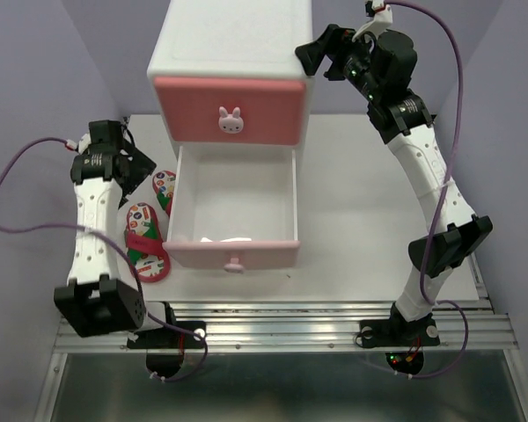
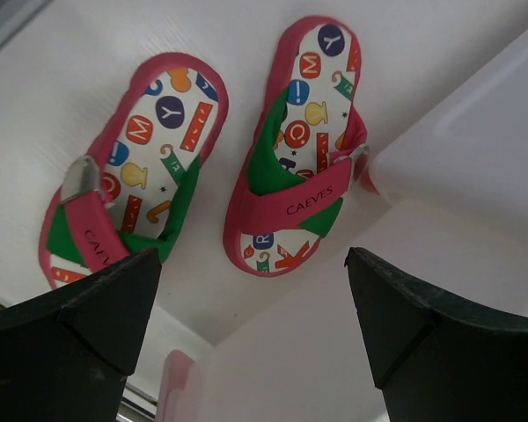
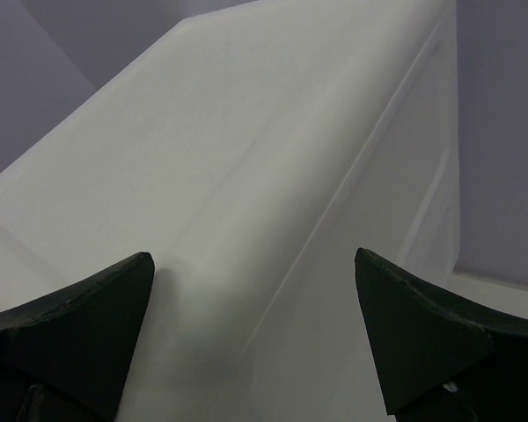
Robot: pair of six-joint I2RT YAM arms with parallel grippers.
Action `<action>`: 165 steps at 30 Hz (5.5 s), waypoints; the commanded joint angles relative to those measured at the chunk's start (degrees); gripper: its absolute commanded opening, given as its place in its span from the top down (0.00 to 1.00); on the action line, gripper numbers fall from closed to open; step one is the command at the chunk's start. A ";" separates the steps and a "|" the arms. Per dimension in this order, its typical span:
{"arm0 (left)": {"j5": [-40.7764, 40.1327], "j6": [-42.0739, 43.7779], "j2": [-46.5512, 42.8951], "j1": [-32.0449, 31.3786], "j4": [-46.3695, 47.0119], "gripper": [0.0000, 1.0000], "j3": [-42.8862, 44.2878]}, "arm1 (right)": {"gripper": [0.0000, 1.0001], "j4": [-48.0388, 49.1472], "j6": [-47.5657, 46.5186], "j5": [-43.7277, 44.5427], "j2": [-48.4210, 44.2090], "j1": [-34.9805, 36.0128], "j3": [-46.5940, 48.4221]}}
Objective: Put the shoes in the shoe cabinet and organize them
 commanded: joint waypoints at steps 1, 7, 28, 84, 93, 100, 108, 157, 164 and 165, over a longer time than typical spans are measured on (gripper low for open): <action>8.45 1.83 8.79 1.37 4.18 0.01 -1.11 | 0.00 -13.46 -4.21 -0.15 0.60 -0.49 -3.88; 14.78 2.36 14.07 3.04 11.56 0.01 -4.88 | 0.00 -13.55 -3.86 0.47 -1.07 -0.49 -5.46; 14.34 -4.67 30.51 3.30 18.77 0.31 -10.86 | 0.00 -15.74 -5.79 2.93 -1.60 -0.49 -5.20; 30.34 -11.35 -22.31 4.44 6.91 1.00 -3.30 | 0.00 -13.72 -7.46 2.23 -3.71 -0.49 -10.74; 29.03 -17.06 -22.05 4.44 8.84 1.00 -1.02 | 0.00 -13.63 -6.32 1.53 -3.62 -0.49 -11.70; 24.72 -20.05 -19.32 4.44 10.51 1.00 2.67 | 0.00 -13.63 -6.85 2.23 -4.32 -0.49 -12.49; 24.27 -19.61 -19.32 3.57 11.21 1.00 0.93 | 0.00 -13.63 -7.73 2.84 -4.94 -0.49 -13.46; 13.65 -23.83 -6.14 -37.04 29.75 1.00 -18.68 | 0.00 -12.58 -6.15 11.81 -12.49 -0.49 -23.83; 12.06 -25.50 1.24 -41.16 35.82 1.00 -16.66 | 0.00 -12.58 -8.17 13.48 -13.55 -0.49 -23.92; 11.62 -26.46 1.68 -42.13 36.78 1.00 -16.84 | 0.00 -12.58 -8.17 13.48 -13.72 -0.49 -24.09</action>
